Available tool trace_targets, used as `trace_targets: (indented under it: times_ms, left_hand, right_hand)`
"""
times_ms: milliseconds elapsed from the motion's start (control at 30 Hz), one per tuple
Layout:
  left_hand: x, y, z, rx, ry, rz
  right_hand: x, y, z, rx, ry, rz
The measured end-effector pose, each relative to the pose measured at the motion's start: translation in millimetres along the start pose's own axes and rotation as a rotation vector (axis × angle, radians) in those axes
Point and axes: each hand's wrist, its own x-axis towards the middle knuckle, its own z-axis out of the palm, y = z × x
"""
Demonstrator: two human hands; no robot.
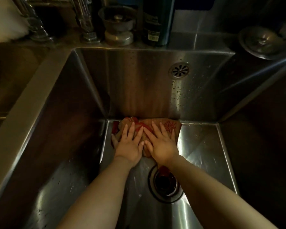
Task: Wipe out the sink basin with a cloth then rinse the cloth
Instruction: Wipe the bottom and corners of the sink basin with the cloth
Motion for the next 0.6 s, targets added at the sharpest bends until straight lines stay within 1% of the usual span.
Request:
trace_targets:
  times_ms: [167,333,467,600]
  left_hand:
    - [-6,3,3,0.065,0.015,-0.037]
    - [-22,1,3,0.047,-0.004,-0.053]
    - [-42,-4,0,-0.008,-0.038,-0.05]
    - [-66,-13,-5,-0.084,-0.047,0.003]
  right_hand:
    - [-4,-8,1,0.009,0.002,0.051]
    - [-14,-21,-7,0.099,0.073,0.062]
    - [-24,-32,-12,0.115,0.014,0.04]
    - [-34,-29,-19,0.076,-0.058,0.02]
